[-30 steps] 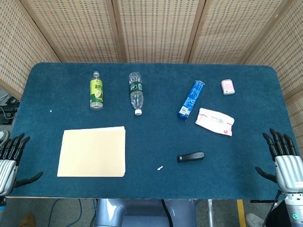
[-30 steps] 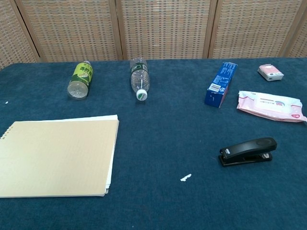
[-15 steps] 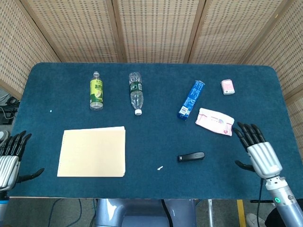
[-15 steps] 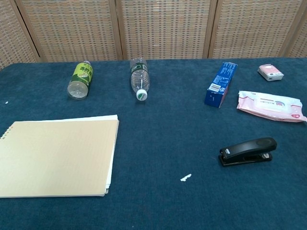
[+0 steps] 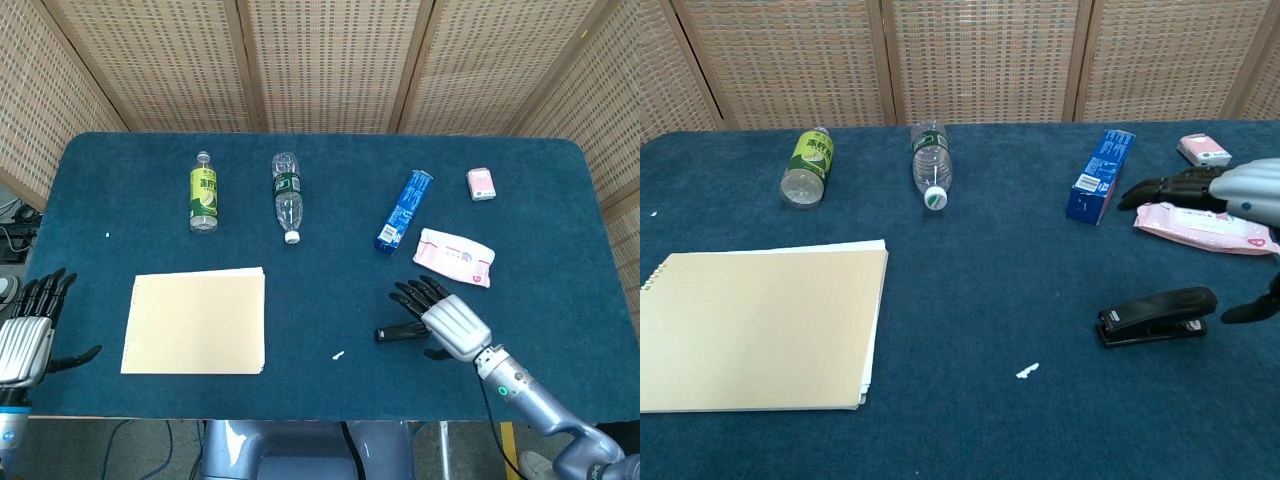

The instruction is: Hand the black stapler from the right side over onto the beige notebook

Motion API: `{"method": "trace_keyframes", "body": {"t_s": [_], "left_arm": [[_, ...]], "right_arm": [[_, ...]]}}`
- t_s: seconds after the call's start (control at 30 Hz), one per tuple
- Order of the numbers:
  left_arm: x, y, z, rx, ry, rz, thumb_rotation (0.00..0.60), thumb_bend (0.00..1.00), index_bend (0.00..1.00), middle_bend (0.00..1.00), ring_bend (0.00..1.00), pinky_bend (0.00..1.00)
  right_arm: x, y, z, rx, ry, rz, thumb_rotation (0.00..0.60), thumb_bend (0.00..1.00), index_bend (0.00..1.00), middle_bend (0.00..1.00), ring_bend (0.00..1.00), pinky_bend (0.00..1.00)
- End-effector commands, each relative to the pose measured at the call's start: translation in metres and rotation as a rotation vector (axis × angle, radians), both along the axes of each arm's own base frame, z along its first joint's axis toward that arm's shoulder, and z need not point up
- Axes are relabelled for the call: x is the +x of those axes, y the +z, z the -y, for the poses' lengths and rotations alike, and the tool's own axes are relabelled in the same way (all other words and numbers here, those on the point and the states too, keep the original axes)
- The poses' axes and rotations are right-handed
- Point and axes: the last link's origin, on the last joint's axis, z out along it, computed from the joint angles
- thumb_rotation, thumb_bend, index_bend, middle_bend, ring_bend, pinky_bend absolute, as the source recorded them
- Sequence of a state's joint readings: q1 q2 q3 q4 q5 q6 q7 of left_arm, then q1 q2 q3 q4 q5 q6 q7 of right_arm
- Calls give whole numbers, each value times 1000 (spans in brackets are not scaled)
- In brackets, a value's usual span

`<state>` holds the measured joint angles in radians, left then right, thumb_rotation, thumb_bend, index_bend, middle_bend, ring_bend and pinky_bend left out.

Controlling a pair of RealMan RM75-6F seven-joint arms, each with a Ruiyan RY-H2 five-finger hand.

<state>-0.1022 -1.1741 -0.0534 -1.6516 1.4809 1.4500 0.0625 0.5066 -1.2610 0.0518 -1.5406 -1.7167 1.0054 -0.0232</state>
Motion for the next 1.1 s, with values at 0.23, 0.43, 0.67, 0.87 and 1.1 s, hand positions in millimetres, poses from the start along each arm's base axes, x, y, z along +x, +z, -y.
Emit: {"method": "trace_keyframes", "body": {"t_s": [0.23,0.43,0.67,0.87,1.1], "left_arm": [[1,1,2,-13,-1,5,600,0,0,0,0,0],[2,5,5,1,-5,18,600,0,0,0,0,0],[0,7,4,5,3,19,600,0,0,0,0,0],[-1,7,2,6,11,21,600,0,0,0,0,0],[-2,6,1,2,14,18,600,0,0,0,0,0]], "right_arm": [[-1,-33,10,12,-11,-95,600,274,200,258,245,222],[-1,-47,16,5,-28,-115,600,380,298,346,309,284],[-3,-62,18,22,-45,-138,600,429,331,383,343,301],[-7,-73,18,34,-46,-156,600,488,463,483,439,360],[-9,-77,19,13,-10,-160,600,700,585,590,556,411]]}}
